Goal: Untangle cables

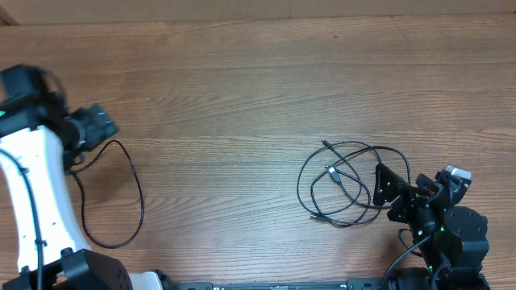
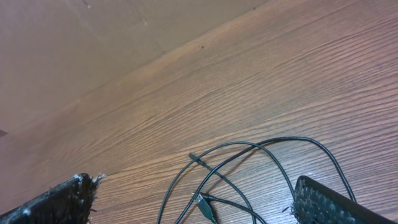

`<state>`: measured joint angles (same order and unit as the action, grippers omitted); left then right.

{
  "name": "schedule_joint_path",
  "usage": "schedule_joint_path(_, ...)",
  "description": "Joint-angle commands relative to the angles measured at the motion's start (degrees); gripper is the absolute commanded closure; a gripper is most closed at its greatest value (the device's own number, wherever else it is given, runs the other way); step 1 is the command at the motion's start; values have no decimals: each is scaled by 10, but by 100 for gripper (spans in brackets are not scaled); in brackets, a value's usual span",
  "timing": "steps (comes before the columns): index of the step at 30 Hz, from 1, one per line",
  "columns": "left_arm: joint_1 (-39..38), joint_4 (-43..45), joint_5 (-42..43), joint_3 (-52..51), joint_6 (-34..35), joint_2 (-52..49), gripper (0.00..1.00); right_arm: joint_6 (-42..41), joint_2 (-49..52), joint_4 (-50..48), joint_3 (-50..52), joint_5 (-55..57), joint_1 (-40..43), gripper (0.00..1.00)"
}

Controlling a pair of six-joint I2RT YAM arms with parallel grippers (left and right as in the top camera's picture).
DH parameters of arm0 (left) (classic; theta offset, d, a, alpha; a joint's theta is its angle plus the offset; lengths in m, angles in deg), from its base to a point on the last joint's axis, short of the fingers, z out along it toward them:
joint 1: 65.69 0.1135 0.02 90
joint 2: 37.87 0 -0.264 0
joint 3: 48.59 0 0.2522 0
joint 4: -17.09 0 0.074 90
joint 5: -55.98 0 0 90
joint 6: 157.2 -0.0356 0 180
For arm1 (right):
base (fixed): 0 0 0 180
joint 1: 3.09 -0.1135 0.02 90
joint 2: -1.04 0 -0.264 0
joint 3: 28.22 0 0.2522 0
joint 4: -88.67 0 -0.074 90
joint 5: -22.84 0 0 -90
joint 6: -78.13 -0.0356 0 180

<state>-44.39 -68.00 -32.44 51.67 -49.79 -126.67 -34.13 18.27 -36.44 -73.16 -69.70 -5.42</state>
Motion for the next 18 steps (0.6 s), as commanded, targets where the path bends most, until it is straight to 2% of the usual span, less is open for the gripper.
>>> schedule_joint_path(1, -62, -2, -39, -2, -13, -9, 0, 0, -5, -5, -7, 5, 2, 0)
schedule_joint_path(7, -155, 1, -31, -2, -13, -66, 0, 0, -5, -4, -7, 5, 2, 0)
schedule_joint_path(14, -283, 56, 84, -2, -154, -145, 0, 0, -5, -4, -7, 5, 2, 0)
schedule_joint_path(18, -357, 105, 150, -2, -192, -180, 0, 0, -5, -4, -7, 5, 2, 0)
